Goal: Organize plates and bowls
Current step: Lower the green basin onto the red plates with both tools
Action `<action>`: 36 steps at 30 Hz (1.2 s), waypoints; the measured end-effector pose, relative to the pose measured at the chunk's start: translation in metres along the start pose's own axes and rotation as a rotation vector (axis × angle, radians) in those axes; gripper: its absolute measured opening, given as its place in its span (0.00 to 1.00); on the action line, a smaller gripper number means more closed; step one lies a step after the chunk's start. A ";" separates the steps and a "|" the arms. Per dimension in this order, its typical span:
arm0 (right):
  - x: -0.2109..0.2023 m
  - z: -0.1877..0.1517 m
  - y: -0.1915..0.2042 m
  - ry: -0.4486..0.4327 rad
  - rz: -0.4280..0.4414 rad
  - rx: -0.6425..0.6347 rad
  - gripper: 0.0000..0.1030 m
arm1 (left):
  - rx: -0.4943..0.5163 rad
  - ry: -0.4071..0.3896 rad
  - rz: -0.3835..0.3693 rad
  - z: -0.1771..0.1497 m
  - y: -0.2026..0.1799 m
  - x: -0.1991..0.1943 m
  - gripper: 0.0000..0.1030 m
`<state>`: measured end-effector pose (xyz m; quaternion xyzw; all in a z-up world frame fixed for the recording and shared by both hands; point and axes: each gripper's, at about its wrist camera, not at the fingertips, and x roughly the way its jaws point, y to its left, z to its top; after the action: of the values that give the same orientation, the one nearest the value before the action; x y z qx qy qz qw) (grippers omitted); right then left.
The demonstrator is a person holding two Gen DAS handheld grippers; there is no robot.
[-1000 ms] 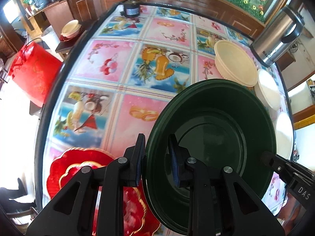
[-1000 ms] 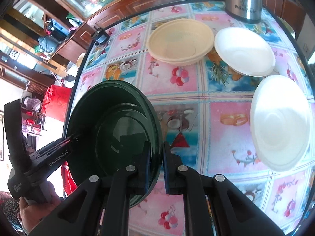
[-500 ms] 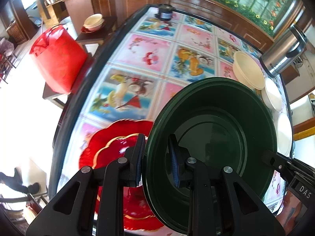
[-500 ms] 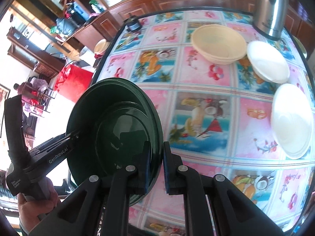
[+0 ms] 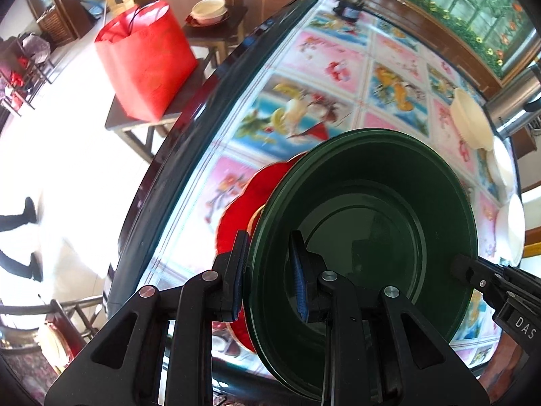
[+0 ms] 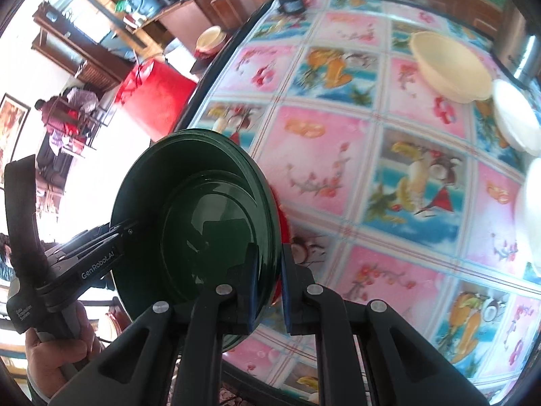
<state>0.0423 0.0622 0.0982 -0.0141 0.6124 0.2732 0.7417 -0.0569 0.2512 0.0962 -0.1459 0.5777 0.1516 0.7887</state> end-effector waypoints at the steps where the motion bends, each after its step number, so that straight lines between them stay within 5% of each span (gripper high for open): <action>1: 0.007 -0.001 0.002 0.015 0.000 -0.004 0.10 | -0.004 0.006 0.009 -0.002 0.003 0.005 0.23; 18: 0.045 -0.005 0.012 0.089 -0.034 -0.037 0.13 | -0.012 0.012 0.034 -0.014 0.011 0.031 0.24; 28: 0.041 -0.005 0.009 0.102 -0.007 -0.030 0.14 | -0.006 0.004 -0.012 -0.007 0.012 0.025 0.44; 31: 0.035 -0.004 0.007 0.093 -0.009 -0.032 0.17 | 0.002 -0.052 0.028 -0.003 0.016 0.010 0.61; 36: 0.023 -0.001 0.002 0.067 0.002 -0.019 0.19 | -0.004 -0.102 0.040 0.009 0.021 -0.008 0.61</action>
<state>0.0429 0.0728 0.0775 -0.0296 0.6342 0.2793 0.7204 -0.0600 0.2732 0.1057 -0.1279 0.5391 0.1756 0.8137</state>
